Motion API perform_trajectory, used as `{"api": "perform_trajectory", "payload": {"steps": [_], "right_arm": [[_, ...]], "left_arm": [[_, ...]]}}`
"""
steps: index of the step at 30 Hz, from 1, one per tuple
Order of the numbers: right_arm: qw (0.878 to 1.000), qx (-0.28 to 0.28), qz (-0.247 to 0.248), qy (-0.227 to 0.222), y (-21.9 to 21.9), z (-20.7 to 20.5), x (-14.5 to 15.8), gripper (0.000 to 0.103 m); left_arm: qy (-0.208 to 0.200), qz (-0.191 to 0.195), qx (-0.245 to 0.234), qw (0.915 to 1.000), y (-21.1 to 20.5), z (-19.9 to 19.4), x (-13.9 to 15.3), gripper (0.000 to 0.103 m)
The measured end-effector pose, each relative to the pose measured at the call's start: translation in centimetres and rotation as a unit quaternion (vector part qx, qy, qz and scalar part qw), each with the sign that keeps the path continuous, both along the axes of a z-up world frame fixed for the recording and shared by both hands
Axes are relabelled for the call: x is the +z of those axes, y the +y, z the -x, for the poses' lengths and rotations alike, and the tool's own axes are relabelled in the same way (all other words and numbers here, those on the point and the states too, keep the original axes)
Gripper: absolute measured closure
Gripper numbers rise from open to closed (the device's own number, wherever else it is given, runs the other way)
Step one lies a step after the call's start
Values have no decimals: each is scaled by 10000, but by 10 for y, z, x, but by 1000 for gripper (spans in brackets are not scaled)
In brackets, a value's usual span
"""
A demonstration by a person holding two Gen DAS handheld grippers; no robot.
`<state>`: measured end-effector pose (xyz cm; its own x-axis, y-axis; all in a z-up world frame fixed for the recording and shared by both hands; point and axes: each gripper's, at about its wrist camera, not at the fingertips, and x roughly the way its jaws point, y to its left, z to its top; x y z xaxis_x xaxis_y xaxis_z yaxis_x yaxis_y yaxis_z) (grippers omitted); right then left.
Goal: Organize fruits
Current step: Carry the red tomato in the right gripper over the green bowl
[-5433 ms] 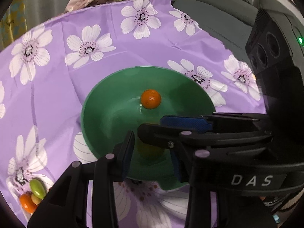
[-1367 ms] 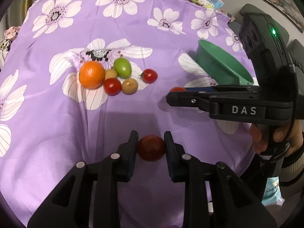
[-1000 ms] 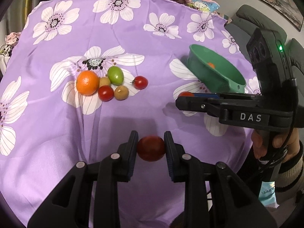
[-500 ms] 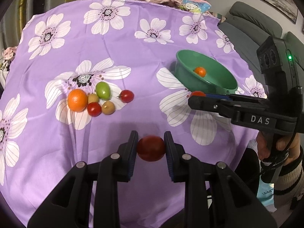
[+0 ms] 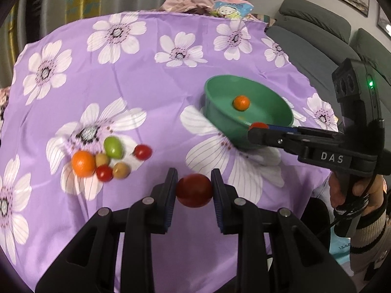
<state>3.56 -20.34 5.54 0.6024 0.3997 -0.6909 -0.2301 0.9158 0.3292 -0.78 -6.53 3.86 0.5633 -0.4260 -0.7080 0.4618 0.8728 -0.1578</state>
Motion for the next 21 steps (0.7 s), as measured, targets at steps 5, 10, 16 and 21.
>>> {"api": "perform_trajectory", "payload": {"steps": [5,10,16,21], "right_arm": [[9995,-299,-52,-48,-23,3,1,72],[9979,-628,-90,-115,-47,4,3,72],[9954,-944,-89,-146,-69,3,2,72],[9938,-1090,-92,-176,-80,-1,1,72]], "left_arm": [[-78,-40,-186,9998,-17,-13,5,76],[-146,19,-417,9990,-37,-27,13,76],[-285,81,-740,9968,-67,-42,21,76],[-327,96,-943,9950,-89,-54,23,76]]}}
